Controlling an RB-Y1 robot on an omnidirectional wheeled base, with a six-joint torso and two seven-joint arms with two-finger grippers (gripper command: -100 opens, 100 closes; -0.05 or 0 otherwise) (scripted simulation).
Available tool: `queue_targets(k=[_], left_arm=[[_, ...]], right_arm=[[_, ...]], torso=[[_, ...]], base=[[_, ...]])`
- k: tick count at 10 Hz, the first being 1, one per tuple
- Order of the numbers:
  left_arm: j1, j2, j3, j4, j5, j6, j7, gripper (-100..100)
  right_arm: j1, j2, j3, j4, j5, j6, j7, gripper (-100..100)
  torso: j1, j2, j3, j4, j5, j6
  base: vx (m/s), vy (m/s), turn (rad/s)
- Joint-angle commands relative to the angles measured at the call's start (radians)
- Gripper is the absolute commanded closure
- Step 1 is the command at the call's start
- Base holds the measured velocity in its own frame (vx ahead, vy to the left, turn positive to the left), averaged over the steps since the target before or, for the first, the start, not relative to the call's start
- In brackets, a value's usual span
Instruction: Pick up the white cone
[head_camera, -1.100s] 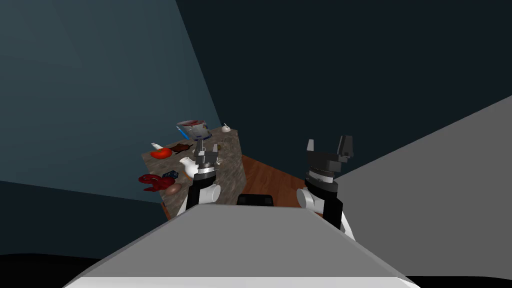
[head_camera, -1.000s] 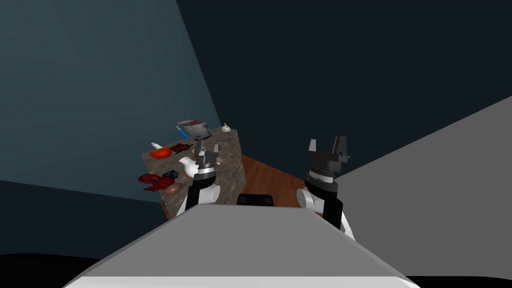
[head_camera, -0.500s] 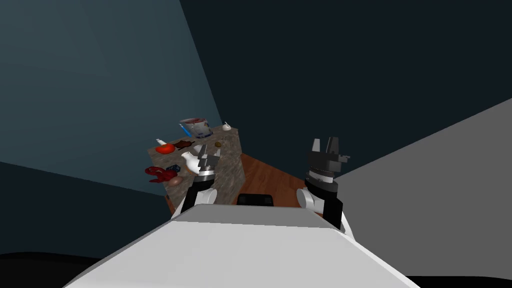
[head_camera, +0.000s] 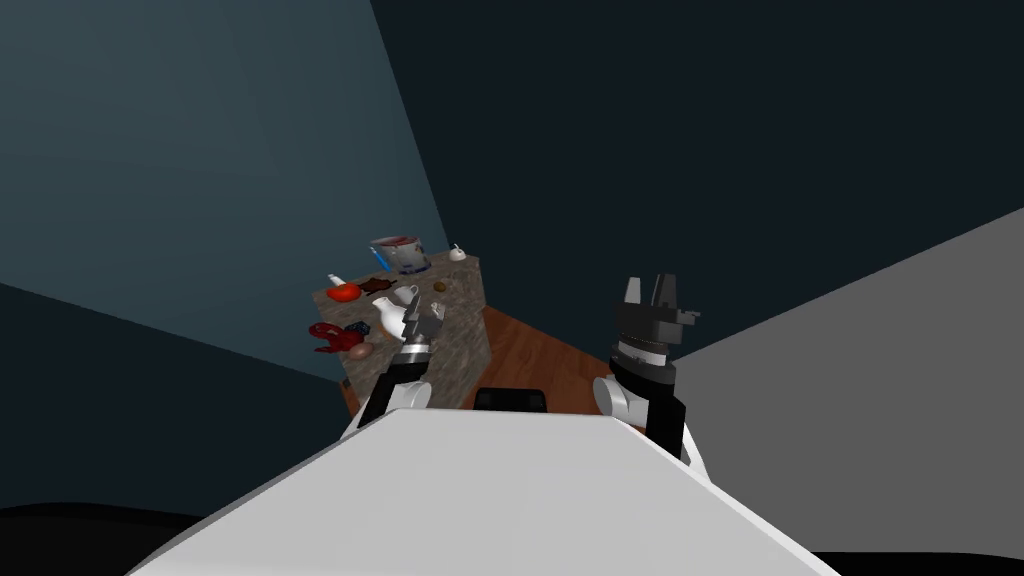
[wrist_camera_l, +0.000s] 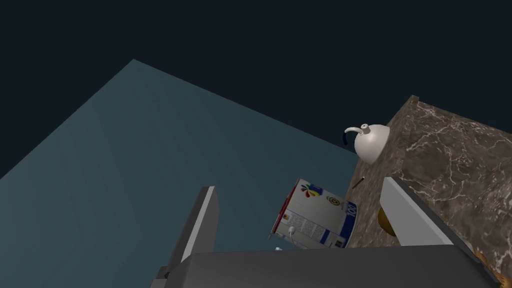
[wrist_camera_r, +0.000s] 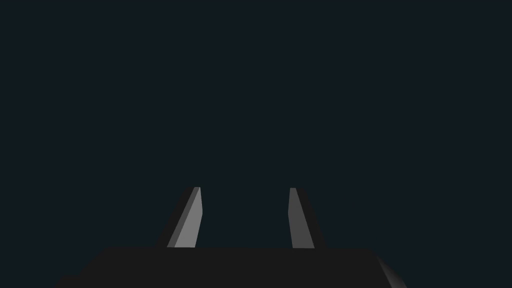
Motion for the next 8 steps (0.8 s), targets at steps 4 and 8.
queue_targets(k=[4,8], left_arm=[[-0.009,0.035,0.005,0.051,0.095,0.104,0.076,-100],[-0.016,0.056,0.009,0.086,0.179,0.204,0.145,-100]], right_arm=[[0.0,0.0,0.0,0.0,0.0,0.0,0.0,0],[0.0,0.0,0.0,0.0,0.0,0.0,0.0,0]], torso=[[0.0,0.0,0.0,0.0,0.0,0.0],[0.0,-0.003,-0.002,-0.001,0.0,0.0]], base=[[-0.012,-0.04,0.08],[0.017,-0.038,0.086]])
